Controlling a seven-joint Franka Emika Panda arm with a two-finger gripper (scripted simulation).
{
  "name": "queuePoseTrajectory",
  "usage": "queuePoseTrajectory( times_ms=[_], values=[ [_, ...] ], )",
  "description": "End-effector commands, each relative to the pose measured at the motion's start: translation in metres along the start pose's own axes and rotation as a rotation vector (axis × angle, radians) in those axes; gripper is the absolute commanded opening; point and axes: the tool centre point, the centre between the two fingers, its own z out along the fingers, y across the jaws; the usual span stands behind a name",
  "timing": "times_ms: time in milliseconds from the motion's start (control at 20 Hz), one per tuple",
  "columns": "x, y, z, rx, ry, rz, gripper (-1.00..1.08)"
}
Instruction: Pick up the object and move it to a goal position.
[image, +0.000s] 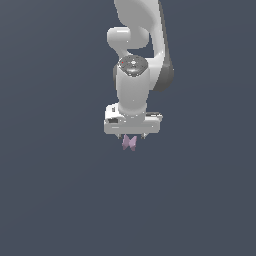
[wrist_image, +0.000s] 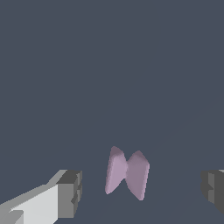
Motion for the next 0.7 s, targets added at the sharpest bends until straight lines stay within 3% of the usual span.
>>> queuePoseTrajectory(
  times_ms=[0, 650],
  values=[
    [0.000, 0.000, 0.000, 0.000, 0.000, 0.000, 1.00],
    [0.006, 0.010, -0.007, -0.015, 0.008, -0.038, 1.00]
  ],
)
